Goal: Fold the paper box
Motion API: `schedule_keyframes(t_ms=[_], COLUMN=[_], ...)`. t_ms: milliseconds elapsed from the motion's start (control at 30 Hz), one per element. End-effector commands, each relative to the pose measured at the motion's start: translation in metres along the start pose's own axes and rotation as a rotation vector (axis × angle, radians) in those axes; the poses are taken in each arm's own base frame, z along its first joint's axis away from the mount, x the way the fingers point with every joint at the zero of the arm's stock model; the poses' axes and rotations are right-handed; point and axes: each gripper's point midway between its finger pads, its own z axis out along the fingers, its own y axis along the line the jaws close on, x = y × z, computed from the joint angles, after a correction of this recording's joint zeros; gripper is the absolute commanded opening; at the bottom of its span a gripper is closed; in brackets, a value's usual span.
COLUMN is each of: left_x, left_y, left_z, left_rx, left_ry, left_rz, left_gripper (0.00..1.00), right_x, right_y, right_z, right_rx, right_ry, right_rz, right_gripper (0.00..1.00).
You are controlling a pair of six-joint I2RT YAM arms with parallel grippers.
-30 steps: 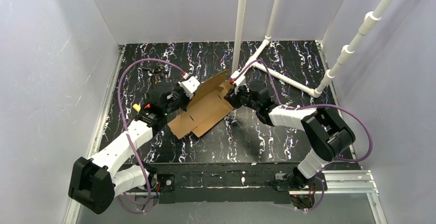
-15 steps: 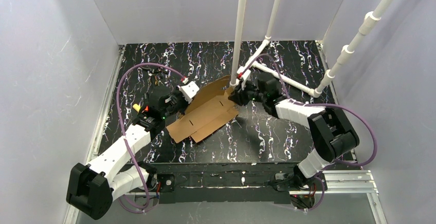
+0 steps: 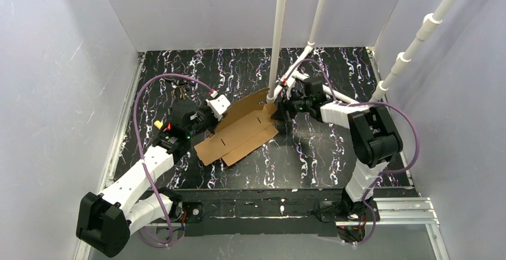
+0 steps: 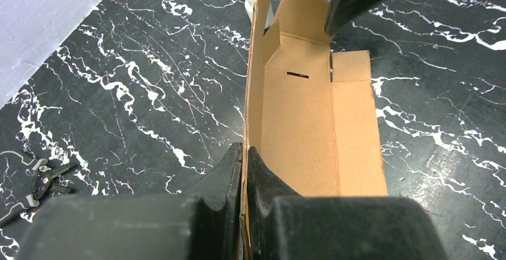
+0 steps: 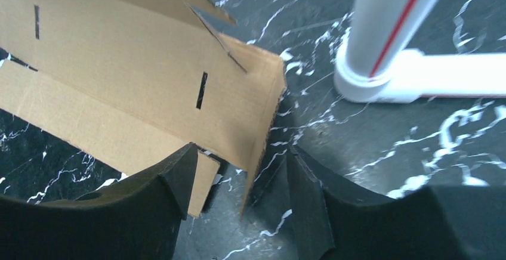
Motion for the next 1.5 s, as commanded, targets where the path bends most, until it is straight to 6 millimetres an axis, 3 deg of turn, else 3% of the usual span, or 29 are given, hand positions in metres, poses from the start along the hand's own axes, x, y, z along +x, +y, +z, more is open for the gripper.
schedule_keyframes(t_ms=[0, 67, 167, 267, 333, 533, 667, 800, 1000, 1233, 1467], left_x=[-0.016, -0.017, -0.016, -0.019, -0.023, -0.038, -0.053, -0.052, -0.033, -0.025, -0.010], left_y=[-0.006, -0.007, -0.008, -0.006, -0.005, 0.001, 0.000, -0.009, -0.023, -0.028, -0.040], left_z=[-0.008, -0.009, -0.010, -0.011, -0.012, -0.008, -0.002, 0.004, 0.005, 0.006, 0.007], left_rx=[0.022, 0.025, 0.024, 0.018, 0.018, 0.030, 0.074, 0.136, 0.200, 0.228, 0.263], left_ry=[-0.063, -0.065, -0.066, -0.074, -0.083, -0.108, -0.135, -0.126, -0.071, -0.043, -0.022], left_rz=[-0.003, -0.008, -0.009, 0.000, 0.014, 0.077, 0.097, 0.082, 0.056, 0.040, -0.008], left_gripper=[0.00, 0.00, 0.00, 0.00, 0.00, 0.00, 0.00, 0.00, 0.00, 0.00, 0.00], right_x=[-0.010, -0.010, -0.009, -0.018, -0.030, -0.062, -0.073, -0.070, -0.058, -0.027, -0.016], right_y=[-0.005, -0.011, -0.014, -0.012, -0.011, -0.016, -0.016, -0.014, -0.017, -0.012, -0.001], right_z=[0.011, 0.013, 0.013, 0.008, 0.001, -0.013, -0.010, -0.004, -0.014, -0.007, -0.014], right_rx=[0.022, 0.051, 0.063, 0.077, 0.097, 0.193, 0.232, 0.257, 0.357, 0.328, 0.310], right_ry=[0.001, 0.008, 0.010, -0.023, -0.057, -0.209, -0.319, -0.385, -0.467, -0.382, -0.348], right_rz=[-0.005, 0.003, -0.002, -0.028, -0.058, -0.134, -0.175, -0.203, -0.289, -0.250, -0.298], right_gripper=[0.62, 0.55, 0.34, 0.09, 0.01, 0.01, 0.01, 0.01, 0.01, 0.01, 0.01])
